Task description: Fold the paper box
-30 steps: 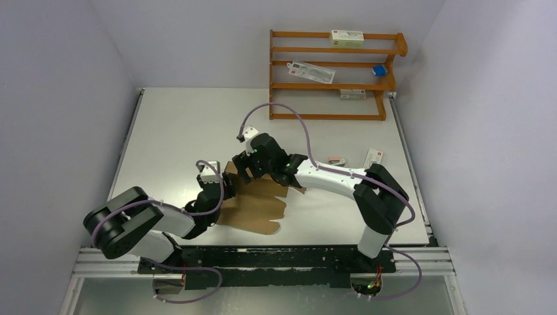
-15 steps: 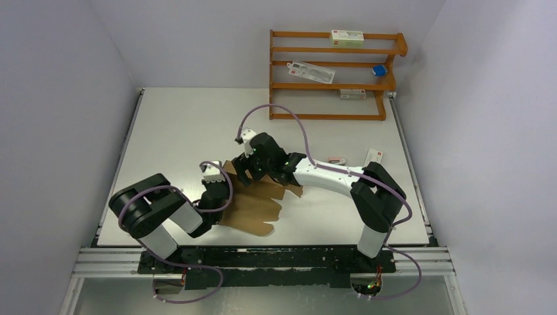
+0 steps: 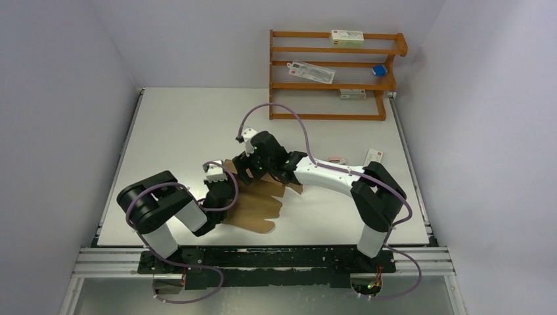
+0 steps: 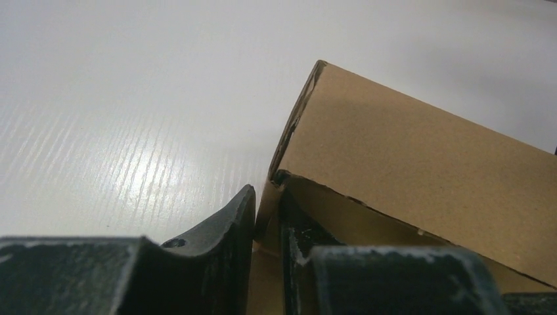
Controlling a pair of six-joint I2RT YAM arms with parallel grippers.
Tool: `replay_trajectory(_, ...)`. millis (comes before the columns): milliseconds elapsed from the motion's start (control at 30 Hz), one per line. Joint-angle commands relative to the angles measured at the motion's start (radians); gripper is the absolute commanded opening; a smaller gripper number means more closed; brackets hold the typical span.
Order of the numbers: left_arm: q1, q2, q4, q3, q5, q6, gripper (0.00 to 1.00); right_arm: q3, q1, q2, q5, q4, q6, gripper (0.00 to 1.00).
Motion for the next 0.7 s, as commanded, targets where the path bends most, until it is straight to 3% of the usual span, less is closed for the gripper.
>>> replay_trajectory(0,-0.010,-0.006,0.076,-0.008,-0.019,-0.004,0.26,0.021,-0.001,0.002,-0.008,-0.018,0.003,0.78)
replay_trajectory(267,-0.010,-0.189,-0.129,-0.033,0.034,-0.080,0.45,-0.014,-0.012,-0.088,0.092,0.015,0.046,0.83)
replay_trajectory(667,-0.011,-0.743,-0.833,-0.016,0.207,-0.258,0.60,-0.128,-0.015,-0.310,0.263,-0.041,0.167,0.86)
